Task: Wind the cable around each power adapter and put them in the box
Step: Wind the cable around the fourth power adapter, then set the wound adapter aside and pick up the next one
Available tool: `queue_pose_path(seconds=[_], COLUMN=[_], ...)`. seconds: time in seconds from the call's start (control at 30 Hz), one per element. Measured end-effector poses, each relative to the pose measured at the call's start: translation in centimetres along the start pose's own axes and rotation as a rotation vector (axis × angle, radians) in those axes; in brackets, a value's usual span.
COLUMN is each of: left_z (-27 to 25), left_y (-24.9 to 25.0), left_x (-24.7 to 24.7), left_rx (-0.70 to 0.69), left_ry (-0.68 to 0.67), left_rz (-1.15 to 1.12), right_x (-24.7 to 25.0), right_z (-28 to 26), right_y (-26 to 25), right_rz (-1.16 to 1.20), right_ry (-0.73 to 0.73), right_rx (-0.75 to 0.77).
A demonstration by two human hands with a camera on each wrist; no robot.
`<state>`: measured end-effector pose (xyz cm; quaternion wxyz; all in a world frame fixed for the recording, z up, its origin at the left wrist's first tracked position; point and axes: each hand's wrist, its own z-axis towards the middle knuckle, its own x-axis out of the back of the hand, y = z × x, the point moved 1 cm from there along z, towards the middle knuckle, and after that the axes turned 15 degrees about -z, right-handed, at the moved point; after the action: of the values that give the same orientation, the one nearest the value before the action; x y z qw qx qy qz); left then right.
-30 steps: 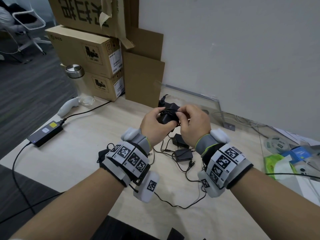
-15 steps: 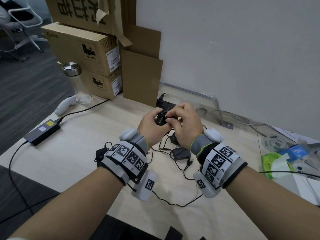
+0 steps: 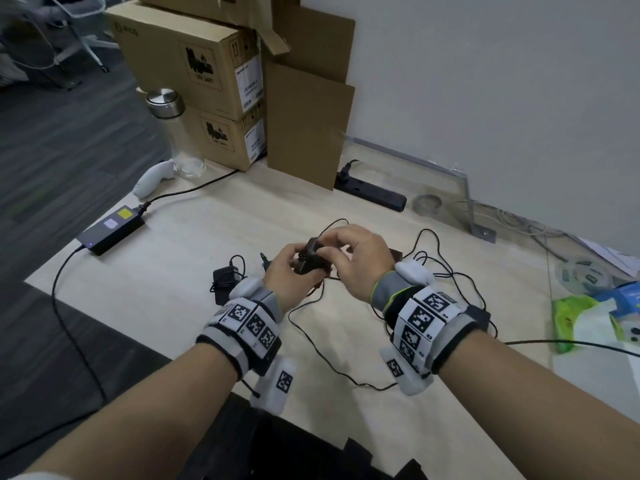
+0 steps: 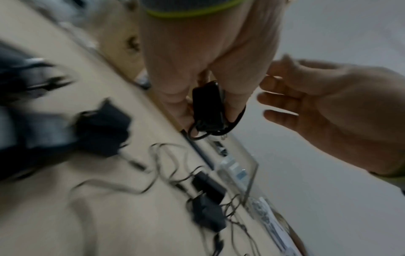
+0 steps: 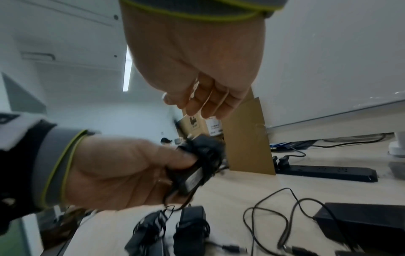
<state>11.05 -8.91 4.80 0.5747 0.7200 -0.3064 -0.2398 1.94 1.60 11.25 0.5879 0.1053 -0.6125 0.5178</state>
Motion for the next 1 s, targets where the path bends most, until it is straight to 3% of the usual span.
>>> queue_pose_path(seconds=[0.17,0.4,0.57,0.8,1.0], left_z=[-2.4,-4.2,-5.3,-5.8,-5.1], left_y=[-5.4,-8.4,-10.2,-12.3,-11.9], left_x=[4.1,6.6,7.9,7.1,7.1], left_rx=[0.130,0.185,0.185,0.179,0.186], left_ry=[0.036,0.078,0.138,0.086,0.178], left_rz=[-0.097,-0.022,0.123,0.269,0.362], right_x=[-3.0,-6.4,-8.1,-9.1,-9.3], right_z=[-1.6,-3.3,-3.8,-4.0,-4.0], right_y=[2.1,3.5,4.2,4.6,5.5], right_rz=[-0.126,-0.200,-0.207,-0.232,-0.255], right_ry=[-0.165,-0.343,-0.390,-0.410,-0.436], right_rx=[-0.058,-0.128,-0.132,-0.136,-0.158])
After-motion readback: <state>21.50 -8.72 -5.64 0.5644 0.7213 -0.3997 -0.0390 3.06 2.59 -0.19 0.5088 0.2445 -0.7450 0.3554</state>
